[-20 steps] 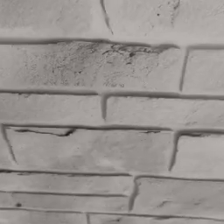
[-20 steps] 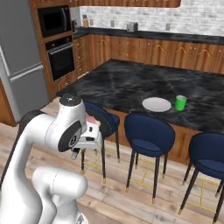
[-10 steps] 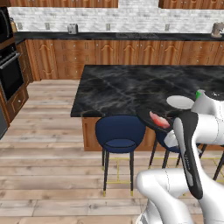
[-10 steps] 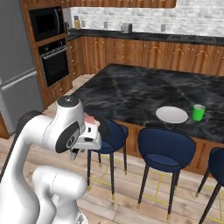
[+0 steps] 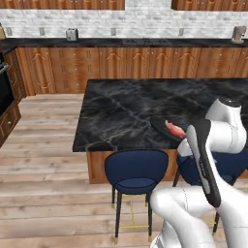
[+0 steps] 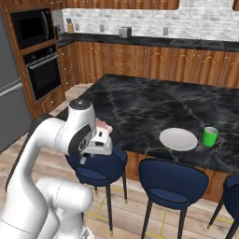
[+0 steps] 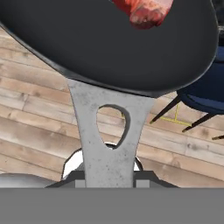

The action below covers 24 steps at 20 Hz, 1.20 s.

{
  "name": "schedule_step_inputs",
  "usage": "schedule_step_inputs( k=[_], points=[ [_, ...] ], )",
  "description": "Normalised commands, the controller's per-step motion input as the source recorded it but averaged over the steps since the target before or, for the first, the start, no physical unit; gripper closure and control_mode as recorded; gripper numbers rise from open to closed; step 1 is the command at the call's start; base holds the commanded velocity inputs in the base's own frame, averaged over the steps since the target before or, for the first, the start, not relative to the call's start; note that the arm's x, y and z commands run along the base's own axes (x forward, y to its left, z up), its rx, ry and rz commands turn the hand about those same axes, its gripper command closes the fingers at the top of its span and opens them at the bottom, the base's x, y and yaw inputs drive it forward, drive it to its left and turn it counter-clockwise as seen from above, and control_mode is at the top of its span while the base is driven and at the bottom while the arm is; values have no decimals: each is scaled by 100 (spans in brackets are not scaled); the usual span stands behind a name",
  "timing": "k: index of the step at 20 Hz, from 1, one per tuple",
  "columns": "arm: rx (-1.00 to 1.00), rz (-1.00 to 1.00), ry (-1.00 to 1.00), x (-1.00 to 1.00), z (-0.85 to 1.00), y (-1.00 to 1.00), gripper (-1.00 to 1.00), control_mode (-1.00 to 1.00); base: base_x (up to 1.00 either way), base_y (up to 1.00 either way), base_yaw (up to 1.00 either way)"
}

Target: Pick up the pan with the steak in it and place it on the dining table. Then place the steak on the plate.

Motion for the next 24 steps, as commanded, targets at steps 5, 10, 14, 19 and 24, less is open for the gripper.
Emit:
schedule_step_inputs(
  k=[5,10,14,19,24],
  points=[
    [1,-9,10,100,-7,-25,100,-100,0,0,0],
    [0,-7,16,100,-19,-41,100,-100,0,0,0],
    [0,-5,13,100,-26,-52,100,-100,0,0,0],
    [-6,-1,3,75,-46,-26,100,-100,0,0,0],
    [-12,0,-8,46,-57,0,100,-100,0,0,0]
  ],
)
